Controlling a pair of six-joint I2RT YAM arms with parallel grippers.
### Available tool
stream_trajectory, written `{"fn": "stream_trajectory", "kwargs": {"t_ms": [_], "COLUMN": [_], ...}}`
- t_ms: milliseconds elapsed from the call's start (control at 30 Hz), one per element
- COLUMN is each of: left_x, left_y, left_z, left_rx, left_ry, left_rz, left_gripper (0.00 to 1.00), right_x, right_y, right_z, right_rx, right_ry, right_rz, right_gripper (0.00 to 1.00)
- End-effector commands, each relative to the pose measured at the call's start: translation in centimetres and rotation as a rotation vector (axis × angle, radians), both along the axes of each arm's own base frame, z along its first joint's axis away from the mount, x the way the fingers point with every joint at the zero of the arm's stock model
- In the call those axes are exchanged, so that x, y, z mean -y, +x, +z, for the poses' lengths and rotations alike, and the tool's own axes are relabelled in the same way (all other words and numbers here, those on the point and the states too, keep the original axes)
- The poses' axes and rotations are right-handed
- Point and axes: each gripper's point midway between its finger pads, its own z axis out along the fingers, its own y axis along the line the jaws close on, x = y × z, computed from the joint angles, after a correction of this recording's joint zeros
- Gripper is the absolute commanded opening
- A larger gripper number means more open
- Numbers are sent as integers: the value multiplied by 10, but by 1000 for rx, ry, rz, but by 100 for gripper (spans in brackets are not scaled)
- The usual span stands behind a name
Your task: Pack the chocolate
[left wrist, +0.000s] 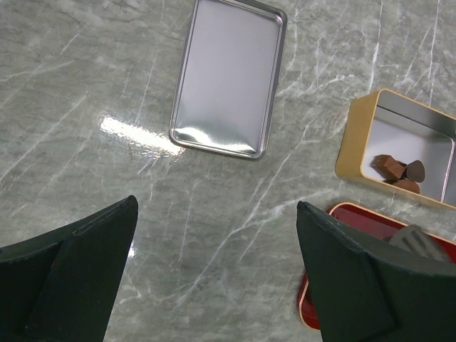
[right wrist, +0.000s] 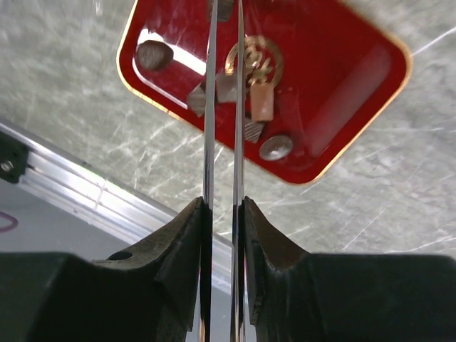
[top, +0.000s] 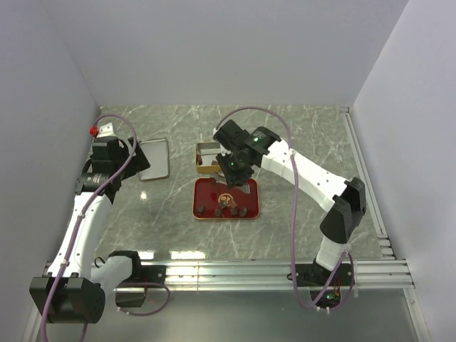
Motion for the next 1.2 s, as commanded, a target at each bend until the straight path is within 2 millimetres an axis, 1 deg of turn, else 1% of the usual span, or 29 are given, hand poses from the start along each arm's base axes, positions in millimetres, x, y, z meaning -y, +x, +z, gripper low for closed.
{"fn": "stream_trajectory", "kwargs": {"t_ms": [0, 33, 100, 167, 200, 267, 400, 533, 667, 700, 767, 800, 900, 1067, 1167], "left_x": [-3, -3, -3, -3, -4, -4, -4, -4, -4, -4, -5, -5, -5, -4, -4], "left_y": [7, 6, 6, 5, 5, 5, 5, 4, 3, 3, 3, 3, 4, 4, 4], "left_z": [26, 27, 27, 28, 29, 29, 31, 31, 30, 29, 29, 30, 29, 30, 28], "left_rx": [74, 74, 76, 78, 80, 79, 83, 85, 80, 79, 78, 80, 77, 80, 74], "left_ry": [13, 11, 9, 9, 12, 16, 16, 13, 16, 16, 19, 19, 20, 19, 18], "left_rz": [4, 3, 6, 9, 8, 8, 11, 12, 11, 11, 11, 11, 9, 7, 6], "left_gripper": [100, 100, 99, 99, 99, 99, 99, 99, 99, 100, 99, 99, 99, 99, 100], "right_x": [8, 9, 19, 24, 29, 32, 40, 43, 48, 47, 50, 49, 49, 49, 51], "right_y": [31, 35, 54, 65, 74, 82, 93, 94, 93, 92, 92, 93, 94, 97, 94], "right_z": [32, 34, 41, 47, 51, 56, 54, 54, 48, 48, 47, 47, 46, 53, 56], "right_rx": [94, 102, 137, 154, 164, 179, 180, 178, 168, 169, 167, 171, 171, 187, 188], "right_ry": [53, 58, 52, 51, 52, 59, 42, 39, 25, 26, 23, 25, 23, 32, 31], "right_rz": [-47, -54, -90, -105, -118, -124, -139, -142, -151, -151, -158, -159, -163, -158, -150], "right_gripper": [33, 33, 33, 33, 33, 33, 34, 34, 36, 39, 42, 45, 50, 49, 48]}}
